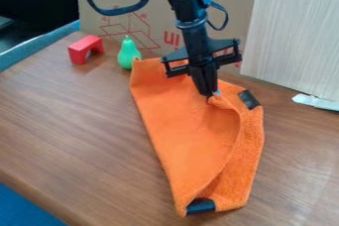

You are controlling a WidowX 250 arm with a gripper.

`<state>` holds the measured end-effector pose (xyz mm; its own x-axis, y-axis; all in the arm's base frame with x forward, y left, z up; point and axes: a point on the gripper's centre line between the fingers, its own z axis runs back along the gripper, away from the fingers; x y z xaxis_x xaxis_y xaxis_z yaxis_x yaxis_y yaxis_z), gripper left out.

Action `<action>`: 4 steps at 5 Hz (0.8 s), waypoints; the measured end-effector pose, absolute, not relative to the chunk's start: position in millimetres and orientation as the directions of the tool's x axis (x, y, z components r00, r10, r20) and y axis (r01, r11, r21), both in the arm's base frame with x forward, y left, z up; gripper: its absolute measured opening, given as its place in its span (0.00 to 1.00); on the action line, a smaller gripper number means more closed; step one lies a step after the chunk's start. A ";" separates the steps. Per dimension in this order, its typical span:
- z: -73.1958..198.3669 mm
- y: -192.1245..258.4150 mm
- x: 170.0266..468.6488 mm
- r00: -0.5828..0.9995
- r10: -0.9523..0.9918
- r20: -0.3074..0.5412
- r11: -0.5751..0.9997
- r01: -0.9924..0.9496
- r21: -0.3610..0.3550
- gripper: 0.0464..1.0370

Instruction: Fold cloth from the bottom left to the top right

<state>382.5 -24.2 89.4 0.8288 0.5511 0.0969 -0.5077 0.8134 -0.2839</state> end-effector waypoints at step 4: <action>80.0 -47.2 403.4 0.815 0.571 0.102 0.802 -0.526 -0.284 0.03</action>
<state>403.4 -47.2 80.0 0.8148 0.5707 0.1019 -0.5261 0.8017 -0.2837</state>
